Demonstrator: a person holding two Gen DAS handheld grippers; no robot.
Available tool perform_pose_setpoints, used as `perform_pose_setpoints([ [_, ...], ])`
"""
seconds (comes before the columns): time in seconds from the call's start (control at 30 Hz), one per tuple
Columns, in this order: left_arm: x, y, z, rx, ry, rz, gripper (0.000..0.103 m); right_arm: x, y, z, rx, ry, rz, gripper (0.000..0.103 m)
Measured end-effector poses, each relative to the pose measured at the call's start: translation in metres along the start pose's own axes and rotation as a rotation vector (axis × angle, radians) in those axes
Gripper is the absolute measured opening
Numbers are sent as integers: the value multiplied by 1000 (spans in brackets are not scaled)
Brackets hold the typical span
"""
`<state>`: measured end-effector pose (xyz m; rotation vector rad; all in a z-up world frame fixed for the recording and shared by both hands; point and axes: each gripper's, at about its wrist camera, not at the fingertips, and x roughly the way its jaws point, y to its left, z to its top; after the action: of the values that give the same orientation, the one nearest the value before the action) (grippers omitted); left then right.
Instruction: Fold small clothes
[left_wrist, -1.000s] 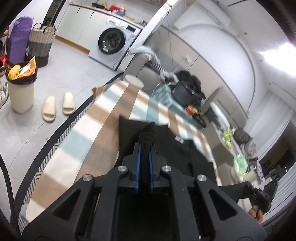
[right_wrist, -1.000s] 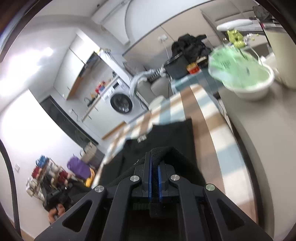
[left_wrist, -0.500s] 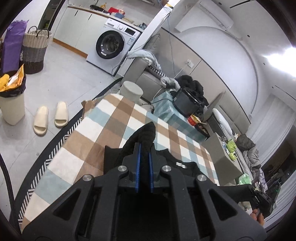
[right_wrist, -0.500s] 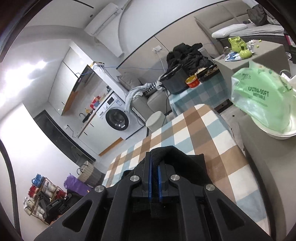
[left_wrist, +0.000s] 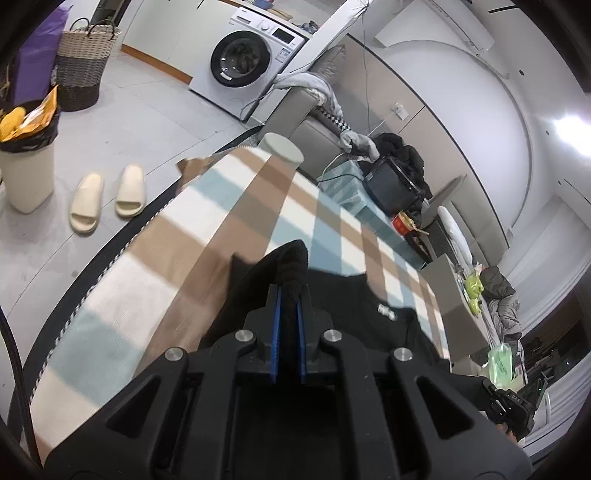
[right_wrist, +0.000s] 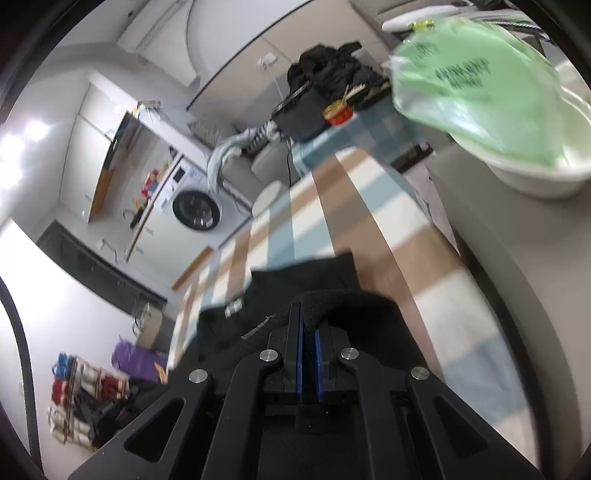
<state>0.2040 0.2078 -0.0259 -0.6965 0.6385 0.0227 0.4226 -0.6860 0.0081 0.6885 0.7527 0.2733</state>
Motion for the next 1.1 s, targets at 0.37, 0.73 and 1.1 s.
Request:
perform_pose_setpoints([
  [0.37, 74, 17, 37, -117, 74, 94, 13, 70, 8, 42, 61, 34, -73, 14],
  [0.73, 70, 7, 9, -28, 149, 46, 24, 67, -2, 10, -10, 151, -70, 44],
  [1.1, 59, -6, 23, -26, 84, 48, 24, 83, 18, 37, 52, 87, 114, 48],
])
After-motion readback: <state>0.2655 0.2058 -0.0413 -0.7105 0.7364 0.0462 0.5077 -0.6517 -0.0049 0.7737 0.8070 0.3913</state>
